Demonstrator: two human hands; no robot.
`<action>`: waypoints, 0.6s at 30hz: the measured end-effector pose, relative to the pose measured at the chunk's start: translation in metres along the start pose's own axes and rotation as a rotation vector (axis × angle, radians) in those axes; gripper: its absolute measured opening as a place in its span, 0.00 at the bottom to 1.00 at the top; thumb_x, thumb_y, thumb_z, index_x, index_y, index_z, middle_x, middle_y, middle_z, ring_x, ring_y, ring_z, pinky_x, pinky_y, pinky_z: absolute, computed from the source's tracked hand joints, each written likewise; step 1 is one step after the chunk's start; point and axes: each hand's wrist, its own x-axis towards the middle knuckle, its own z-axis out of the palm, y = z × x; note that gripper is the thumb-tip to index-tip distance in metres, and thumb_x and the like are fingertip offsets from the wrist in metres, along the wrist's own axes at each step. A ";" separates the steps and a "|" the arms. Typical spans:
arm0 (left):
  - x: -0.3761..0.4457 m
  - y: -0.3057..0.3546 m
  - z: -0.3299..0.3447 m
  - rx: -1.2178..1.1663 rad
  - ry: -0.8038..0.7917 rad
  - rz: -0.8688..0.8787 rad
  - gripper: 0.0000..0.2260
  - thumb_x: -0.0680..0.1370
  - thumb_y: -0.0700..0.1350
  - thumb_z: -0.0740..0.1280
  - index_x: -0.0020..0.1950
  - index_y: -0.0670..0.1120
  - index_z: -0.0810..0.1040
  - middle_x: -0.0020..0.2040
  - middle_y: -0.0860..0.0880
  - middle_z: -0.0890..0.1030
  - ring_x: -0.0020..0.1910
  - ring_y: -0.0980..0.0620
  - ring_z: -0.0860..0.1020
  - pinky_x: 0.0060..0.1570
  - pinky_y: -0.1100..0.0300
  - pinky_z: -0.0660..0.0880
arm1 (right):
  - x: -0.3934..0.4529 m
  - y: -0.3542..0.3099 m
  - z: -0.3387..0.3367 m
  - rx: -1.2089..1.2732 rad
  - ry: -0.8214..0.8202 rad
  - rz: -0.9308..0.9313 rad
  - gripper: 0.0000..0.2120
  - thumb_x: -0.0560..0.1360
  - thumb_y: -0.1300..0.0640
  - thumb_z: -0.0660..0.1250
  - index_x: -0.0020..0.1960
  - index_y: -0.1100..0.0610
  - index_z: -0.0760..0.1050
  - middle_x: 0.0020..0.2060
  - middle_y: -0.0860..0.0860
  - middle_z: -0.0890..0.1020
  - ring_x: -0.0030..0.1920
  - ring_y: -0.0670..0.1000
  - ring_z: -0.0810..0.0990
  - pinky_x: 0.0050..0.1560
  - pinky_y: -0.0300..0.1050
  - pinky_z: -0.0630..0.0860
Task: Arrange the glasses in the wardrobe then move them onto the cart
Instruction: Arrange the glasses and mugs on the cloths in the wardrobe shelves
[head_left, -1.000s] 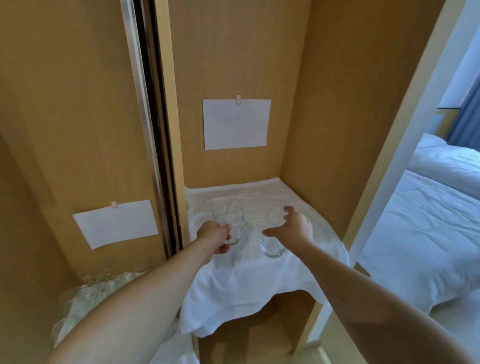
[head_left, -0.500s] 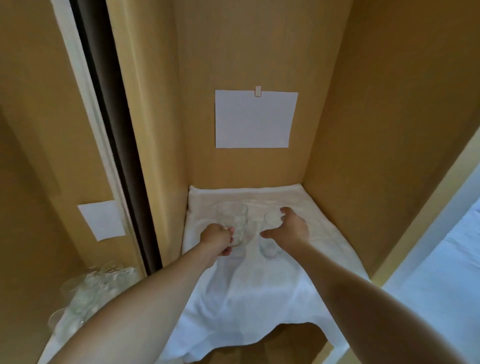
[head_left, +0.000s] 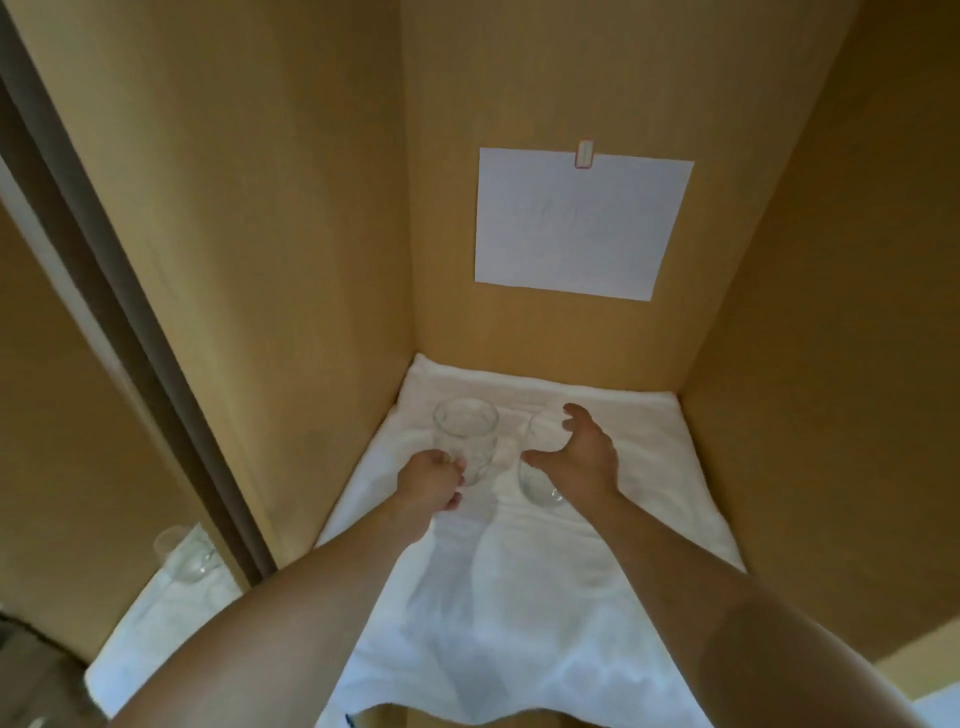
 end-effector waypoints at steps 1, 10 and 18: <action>0.001 -0.002 0.002 0.001 0.022 0.003 0.16 0.82 0.44 0.69 0.66 0.36 0.77 0.48 0.42 0.81 0.39 0.46 0.77 0.48 0.52 0.81 | 0.003 0.005 0.002 0.021 -0.006 -0.010 0.48 0.63 0.44 0.83 0.76 0.52 0.64 0.66 0.49 0.78 0.65 0.54 0.77 0.62 0.46 0.72; 0.014 -0.007 -0.018 -0.174 0.114 -0.185 0.06 0.83 0.43 0.60 0.56 0.42 0.74 0.47 0.41 0.78 0.39 0.39 0.81 0.35 0.49 0.81 | 0.006 0.048 0.035 0.280 -0.100 0.048 0.50 0.58 0.51 0.87 0.73 0.52 0.64 0.57 0.48 0.77 0.58 0.49 0.78 0.58 0.41 0.73; 0.048 -0.003 -0.019 0.197 -0.163 0.151 0.31 0.74 0.31 0.70 0.75 0.44 0.67 0.67 0.40 0.76 0.64 0.40 0.78 0.62 0.46 0.78 | 0.003 0.076 0.054 0.334 -0.100 0.139 0.40 0.56 0.55 0.88 0.60 0.47 0.69 0.52 0.43 0.80 0.51 0.44 0.79 0.44 0.26 0.69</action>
